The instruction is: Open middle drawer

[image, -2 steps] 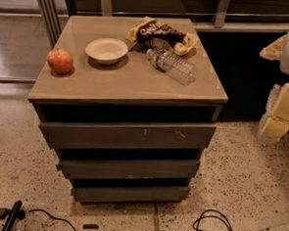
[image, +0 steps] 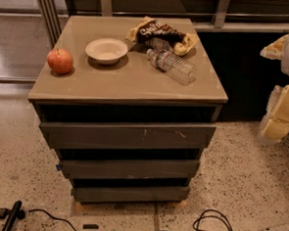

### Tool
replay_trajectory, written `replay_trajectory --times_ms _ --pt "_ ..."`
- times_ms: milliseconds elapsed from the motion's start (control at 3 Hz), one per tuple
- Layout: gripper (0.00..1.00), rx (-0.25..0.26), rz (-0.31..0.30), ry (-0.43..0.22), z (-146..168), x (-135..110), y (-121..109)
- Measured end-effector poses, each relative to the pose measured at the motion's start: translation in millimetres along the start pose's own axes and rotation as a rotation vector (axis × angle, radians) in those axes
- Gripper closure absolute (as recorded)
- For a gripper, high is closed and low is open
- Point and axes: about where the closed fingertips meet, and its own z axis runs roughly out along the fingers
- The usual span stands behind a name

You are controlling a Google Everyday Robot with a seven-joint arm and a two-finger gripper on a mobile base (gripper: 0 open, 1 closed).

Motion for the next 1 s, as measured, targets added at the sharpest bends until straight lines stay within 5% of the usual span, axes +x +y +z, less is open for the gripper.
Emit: replay_trajectory --times_ms 333,667,1000 --pt "0.0 -0.005 -0.031 -0.044 16 3 8" --pt "0.0 -0.018 -0.093 -0.162 57 12 21" --pt "0.0 -0.013 -0.093 -0.231 93 24 36"
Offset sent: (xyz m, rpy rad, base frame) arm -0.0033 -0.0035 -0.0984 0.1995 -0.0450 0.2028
